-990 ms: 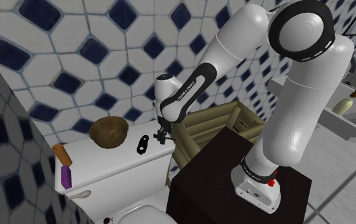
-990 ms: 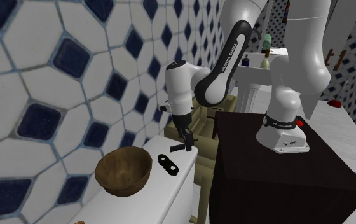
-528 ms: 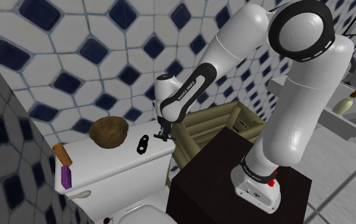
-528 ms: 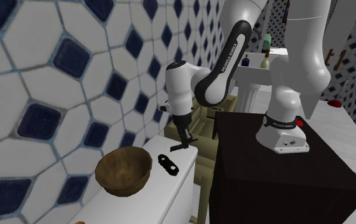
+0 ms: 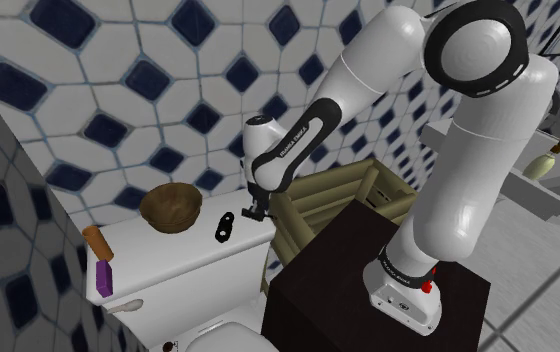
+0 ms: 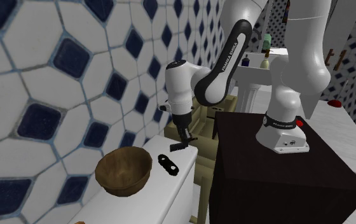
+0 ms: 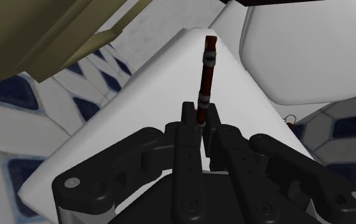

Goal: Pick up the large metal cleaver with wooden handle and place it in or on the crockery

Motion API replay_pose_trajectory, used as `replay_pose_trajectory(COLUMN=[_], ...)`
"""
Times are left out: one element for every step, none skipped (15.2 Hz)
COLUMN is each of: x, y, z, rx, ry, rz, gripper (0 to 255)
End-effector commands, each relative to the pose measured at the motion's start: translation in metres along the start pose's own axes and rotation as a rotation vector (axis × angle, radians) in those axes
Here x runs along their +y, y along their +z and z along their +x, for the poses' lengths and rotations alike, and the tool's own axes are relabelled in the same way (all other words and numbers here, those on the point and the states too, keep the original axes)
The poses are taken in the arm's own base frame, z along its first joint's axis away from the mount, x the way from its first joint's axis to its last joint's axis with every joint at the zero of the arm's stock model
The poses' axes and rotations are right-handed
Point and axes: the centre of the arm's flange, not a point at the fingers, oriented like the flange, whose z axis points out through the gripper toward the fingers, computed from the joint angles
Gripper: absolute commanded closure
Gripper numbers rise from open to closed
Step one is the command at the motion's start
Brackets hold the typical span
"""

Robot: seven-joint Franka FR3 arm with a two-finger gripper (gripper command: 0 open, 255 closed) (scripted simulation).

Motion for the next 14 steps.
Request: replay_pose_trajectory(x=[0.000, 0.000, -0.001, -0.001, -0.001, -0.001, -0.002, -0.002, -0.002, -0.002, -0.003, -0.003, -0.003, -0.003], y=[-0.008, -0.013, -0.018, -0.024, -0.029, -0.034, -0.039, -0.045, -0.050, -0.055, -0.060, -0.066, -0.071, -0.076], z=[-0.001, -0.002, -0.002, -0.003, -0.003, -0.004, -0.004, -0.005, -0.005, -0.006, -0.006, -0.007, -0.007, -0.008], rx=[0.000, 0.000, 0.000, 0.000, 0.000, 0.000, 0.000, 0.000, 0.000, 0.000, 0.000, 0.000, 0.000, 0.000], ry=[0.000, 0.000, 0.000, 0.000, 0.000, 0.000, 0.000, 0.000, 0.000, 0.000, 0.000, 0.000, 0.000, 0.000], rz=[0.000, 0.000, 0.000, 0.000, 0.000, 0.000, 0.000, 0.000, 0.000, 0.000, 0.000, 0.000, 0.000, 0.000], gripper=[255, 255, 255, 255, 255, 255, 255, 255, 255, 255, 255, 255, 255, 255])
